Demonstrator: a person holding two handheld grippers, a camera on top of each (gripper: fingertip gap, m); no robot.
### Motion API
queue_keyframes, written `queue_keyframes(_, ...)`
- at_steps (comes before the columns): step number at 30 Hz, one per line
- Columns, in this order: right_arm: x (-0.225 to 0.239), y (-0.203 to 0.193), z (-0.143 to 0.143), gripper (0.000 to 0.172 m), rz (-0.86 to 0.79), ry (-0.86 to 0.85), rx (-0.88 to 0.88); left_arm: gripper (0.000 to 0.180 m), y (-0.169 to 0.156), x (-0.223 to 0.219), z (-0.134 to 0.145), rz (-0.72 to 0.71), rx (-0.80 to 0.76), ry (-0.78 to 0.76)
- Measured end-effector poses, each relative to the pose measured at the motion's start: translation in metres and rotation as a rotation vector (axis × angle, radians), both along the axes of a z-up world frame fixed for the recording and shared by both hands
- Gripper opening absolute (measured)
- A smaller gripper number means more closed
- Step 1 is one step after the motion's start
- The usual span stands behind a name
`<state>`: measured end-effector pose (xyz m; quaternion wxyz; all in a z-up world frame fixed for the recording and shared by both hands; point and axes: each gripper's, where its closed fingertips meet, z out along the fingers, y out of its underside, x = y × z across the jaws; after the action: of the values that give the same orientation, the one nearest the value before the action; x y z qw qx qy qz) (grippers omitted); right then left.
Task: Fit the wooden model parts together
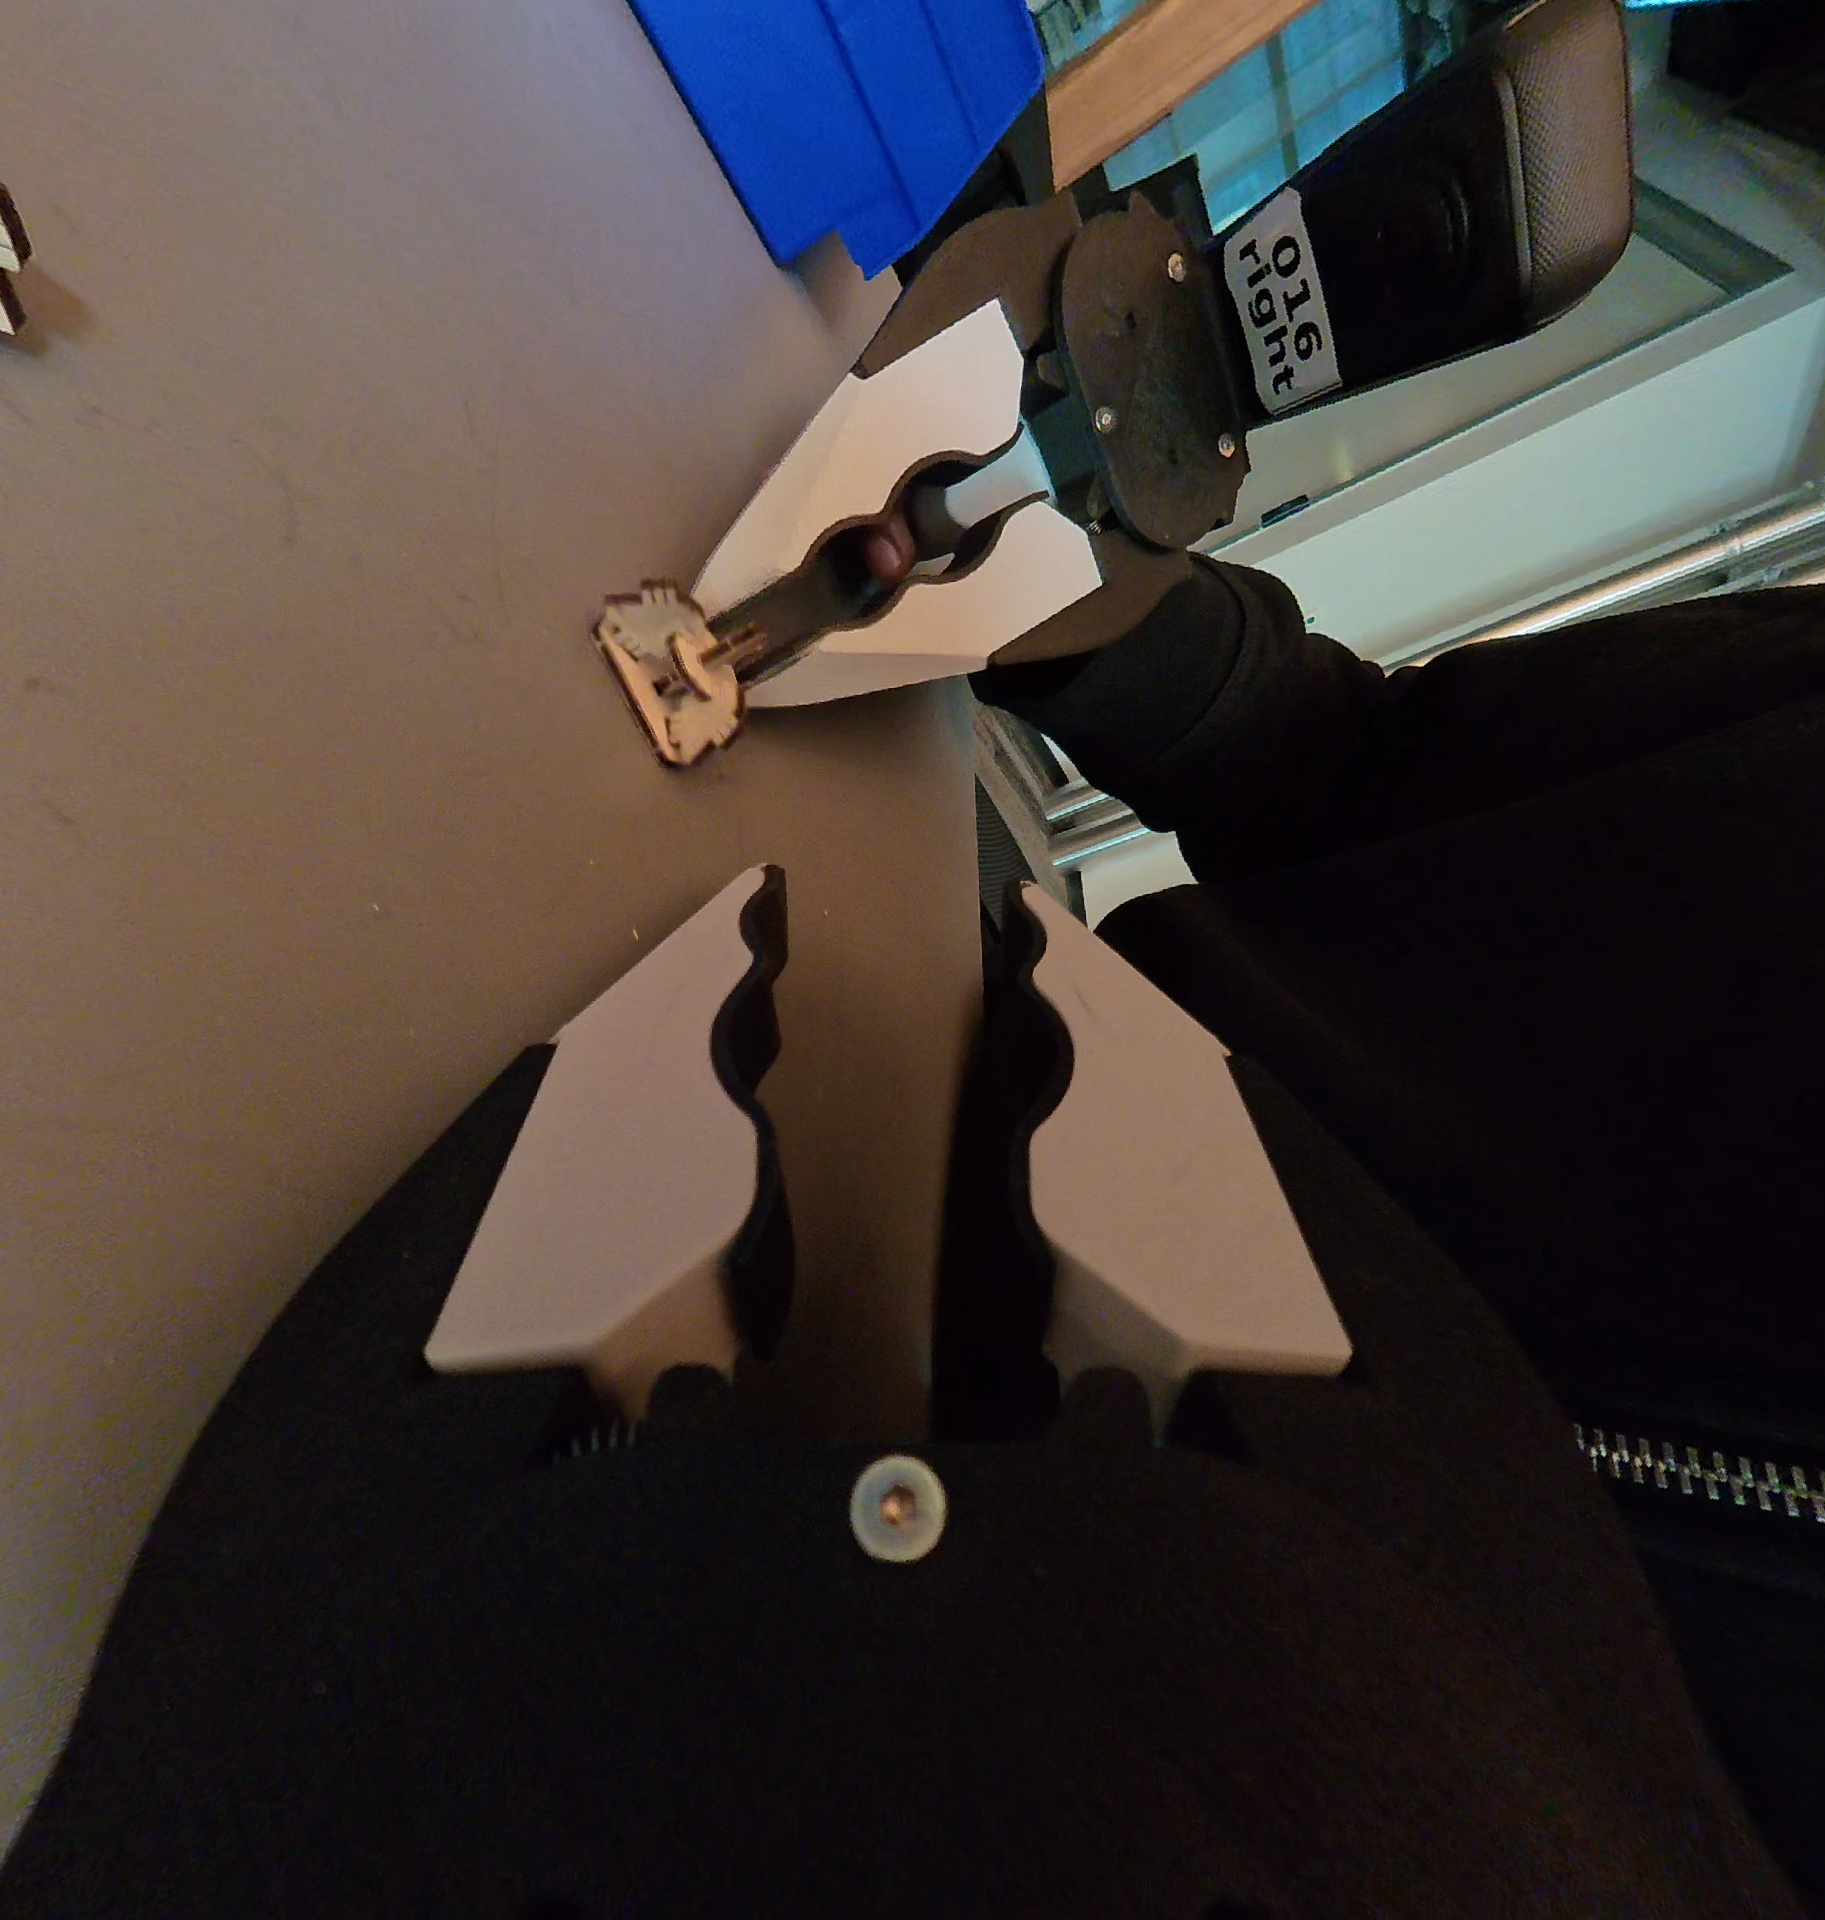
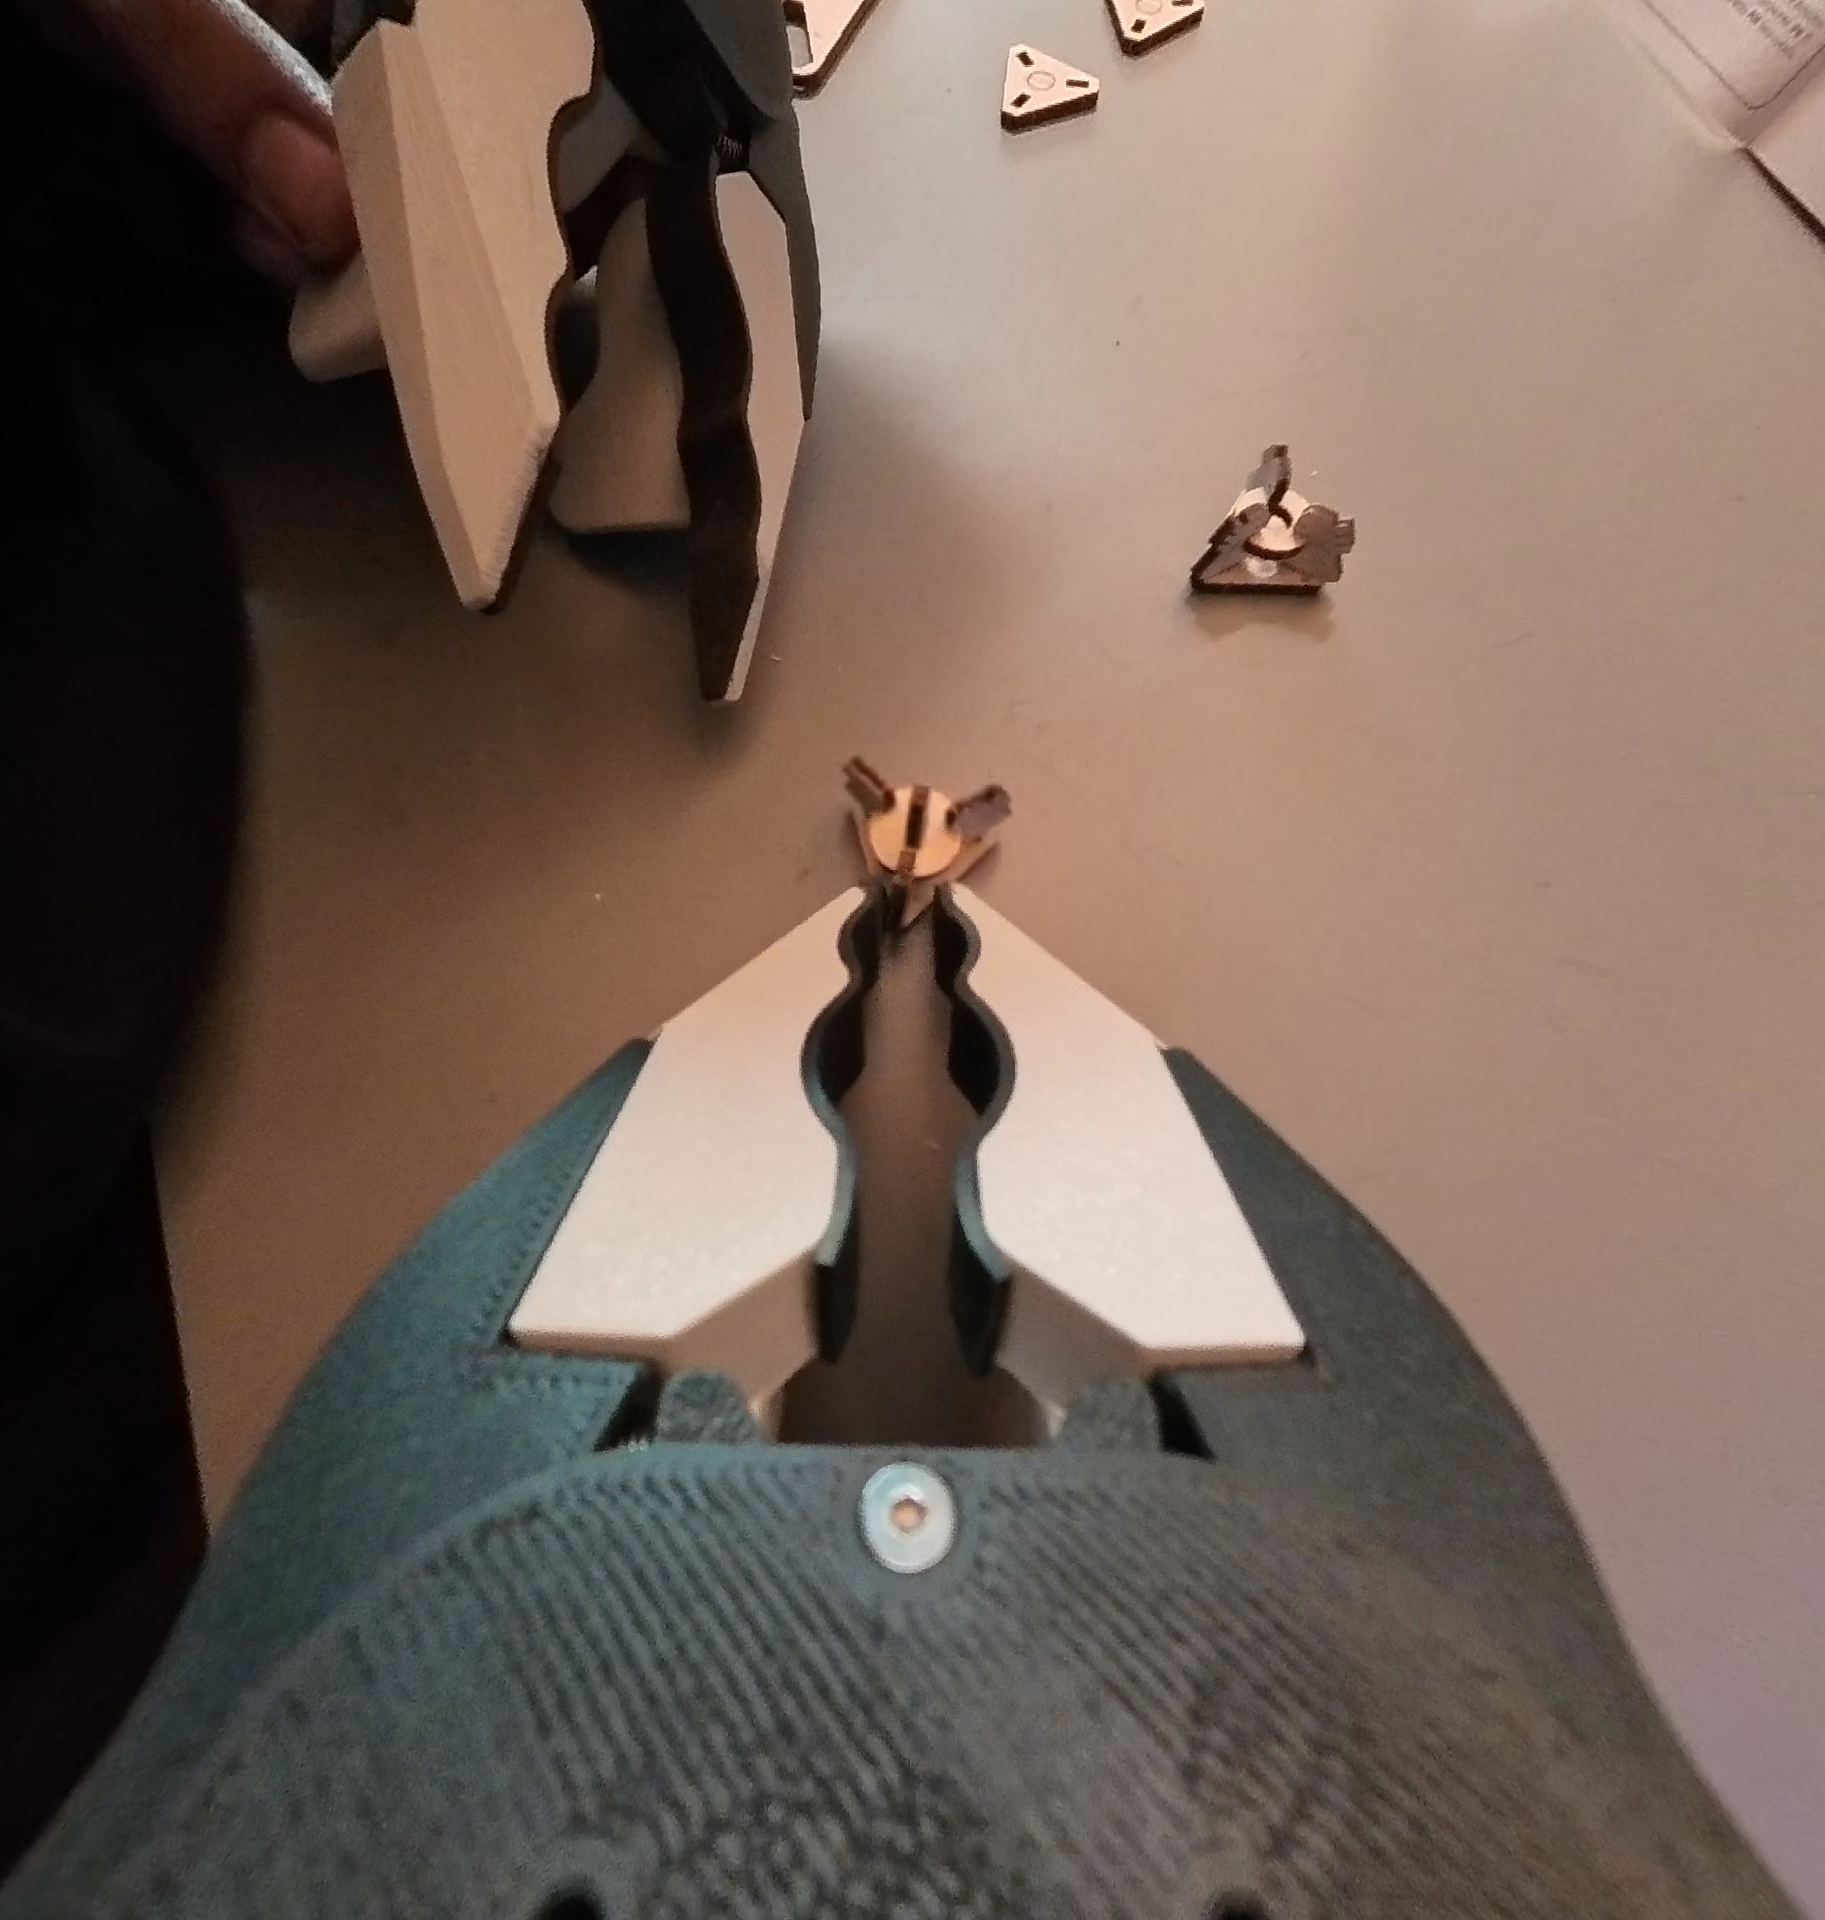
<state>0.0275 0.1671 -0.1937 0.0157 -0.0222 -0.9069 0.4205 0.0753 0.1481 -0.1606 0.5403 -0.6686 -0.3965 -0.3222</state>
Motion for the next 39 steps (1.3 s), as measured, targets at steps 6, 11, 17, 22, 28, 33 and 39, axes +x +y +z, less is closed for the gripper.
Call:
queue_keyframes(6, 0.000, 0.001, 0.001, 0.010, 0.001, 0.009, 0.007, 0.038, 0.000, 0.000, 0.000, -0.001, -0.001, -0.001)
queue_keyframes(11, 0.000, 0.003, 0.002, 0.011, -0.004, 0.006, 0.011, 0.038, 0.000, 0.000, 0.000, -0.002, -0.001, -0.002)
queue_keyframes(17, -0.001, 0.009, 0.004, 0.014, -0.032, -0.009, 0.010, 0.038, 0.000, 0.000, 0.000, -0.003, -0.001, -0.006)
queue_keyframes(22, -0.005, 0.007, 0.023, 0.016, -0.098, -0.053, -0.066, 0.038, 0.000, 0.000, 0.000, -0.003, 0.001, -0.008)
queue_keyframes(28, -0.010, 0.008, 0.027, 0.012, -0.199, -0.086, -0.027, 0.038, 0.000, 0.001, 0.000, -0.002, 0.001, -0.008)
queue_keyframes(33, -0.004, 0.003, 0.026, 0.009, -0.235, -0.131, -0.017, 0.028, 0.000, 0.004, -0.003, -0.008, -0.021, 0.010)
queue_keyframes(39, 0.000, 0.005, 0.029, 0.006, -0.259, -0.110, -0.046, 0.002, -0.002, 0.001, -0.001, 0.025, -0.036, 0.062)
